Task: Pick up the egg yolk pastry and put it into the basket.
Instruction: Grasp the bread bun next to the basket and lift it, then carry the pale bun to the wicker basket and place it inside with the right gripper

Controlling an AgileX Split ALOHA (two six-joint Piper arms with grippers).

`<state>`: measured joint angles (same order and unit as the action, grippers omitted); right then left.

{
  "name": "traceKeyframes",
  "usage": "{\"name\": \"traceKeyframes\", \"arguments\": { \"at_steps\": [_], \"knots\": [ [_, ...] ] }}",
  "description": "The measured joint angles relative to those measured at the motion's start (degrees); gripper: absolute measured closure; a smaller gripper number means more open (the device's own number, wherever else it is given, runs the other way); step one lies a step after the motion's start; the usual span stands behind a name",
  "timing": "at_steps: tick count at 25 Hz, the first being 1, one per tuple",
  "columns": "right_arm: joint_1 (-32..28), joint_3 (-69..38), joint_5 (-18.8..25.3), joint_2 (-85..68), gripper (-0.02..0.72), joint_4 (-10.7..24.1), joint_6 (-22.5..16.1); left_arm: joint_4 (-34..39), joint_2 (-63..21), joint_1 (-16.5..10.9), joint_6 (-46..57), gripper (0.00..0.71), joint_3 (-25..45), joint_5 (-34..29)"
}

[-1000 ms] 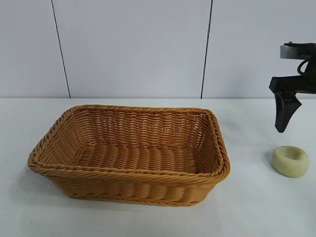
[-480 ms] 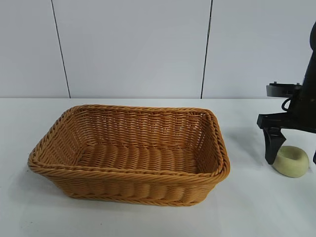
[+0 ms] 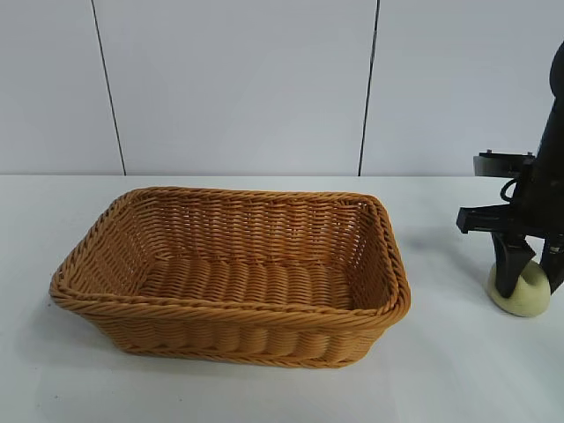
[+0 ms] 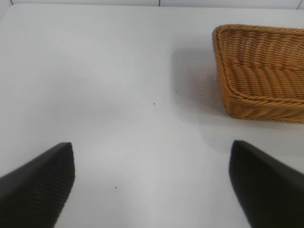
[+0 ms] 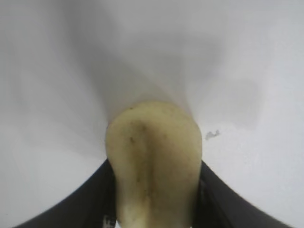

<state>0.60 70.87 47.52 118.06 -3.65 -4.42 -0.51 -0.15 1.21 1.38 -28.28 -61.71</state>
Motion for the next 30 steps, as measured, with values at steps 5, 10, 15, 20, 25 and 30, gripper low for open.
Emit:
{"name": "traceKeyframes", "arguments": {
  "at_steps": [5,10,15,20,25,30],
  "knots": [
    [0.0,0.02,0.0,0.0,0.524,0.0,0.0,0.0,0.0,0.0,0.0,0.073,0.0,0.0],
    [0.0,0.02,0.18,-0.14,0.606,0.0,0.0,0.0,0.0,0.0,0.0,0.073,0.0,0.0],
    [0.0,0.02,1.24,-2.45,0.616,0.0,0.0,0.0,0.0,0.0,0.0,0.073,0.0,0.0],
    [0.0,3.73,5.57,-8.39,0.617,0.05,0.0,0.0,0.0,0.0,0.0,0.073,0.0,0.0],
    [0.0,10.6,13.36,-12.27,0.623,0.05,0.0,0.0,0.0,0.0,0.0,0.073,0.0,0.0],
    [0.11,15.6,18.07,-13.3,0.624,0.11,0.0,0.0,0.0,0.0,0.0,0.073,0.0,0.0]
  ]
}}
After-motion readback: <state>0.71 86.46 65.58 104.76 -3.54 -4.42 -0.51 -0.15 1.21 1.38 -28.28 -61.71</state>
